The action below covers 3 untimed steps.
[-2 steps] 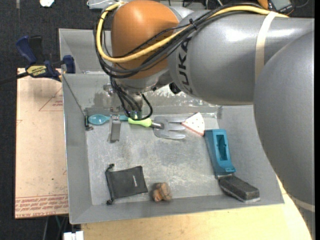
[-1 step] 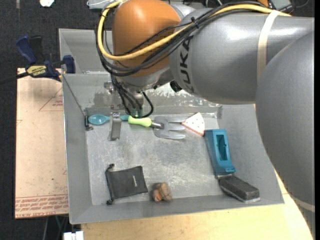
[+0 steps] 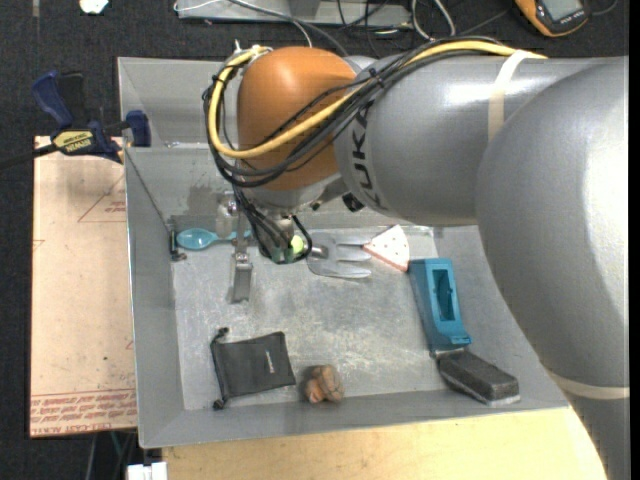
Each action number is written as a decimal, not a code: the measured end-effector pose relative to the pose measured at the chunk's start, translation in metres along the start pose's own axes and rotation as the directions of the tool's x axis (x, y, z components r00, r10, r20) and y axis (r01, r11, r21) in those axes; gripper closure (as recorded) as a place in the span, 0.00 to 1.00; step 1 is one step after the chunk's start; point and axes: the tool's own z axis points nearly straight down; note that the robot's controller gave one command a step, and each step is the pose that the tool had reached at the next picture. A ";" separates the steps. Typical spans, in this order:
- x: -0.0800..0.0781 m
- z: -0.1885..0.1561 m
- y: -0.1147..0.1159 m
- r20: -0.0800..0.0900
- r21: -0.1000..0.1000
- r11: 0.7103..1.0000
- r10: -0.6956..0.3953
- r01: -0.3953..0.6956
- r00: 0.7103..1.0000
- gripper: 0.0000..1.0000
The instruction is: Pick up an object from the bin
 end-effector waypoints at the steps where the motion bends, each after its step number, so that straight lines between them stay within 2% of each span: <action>1: 0.064 0.023 -0.004 0.004 0.000 0.964 -0.266 0.266 0.964 0.00; 2: 0.115 0.042 -0.051 -0.010 0.001 0.913 -0.407 0.407 0.913 0.00; 3: 0.113 0.054 -0.020 0.005 -0.002 0.888 -0.460 0.460 0.888 0.00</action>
Offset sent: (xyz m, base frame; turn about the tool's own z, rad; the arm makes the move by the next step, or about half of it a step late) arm -0.1125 -0.0503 -0.0400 -0.4247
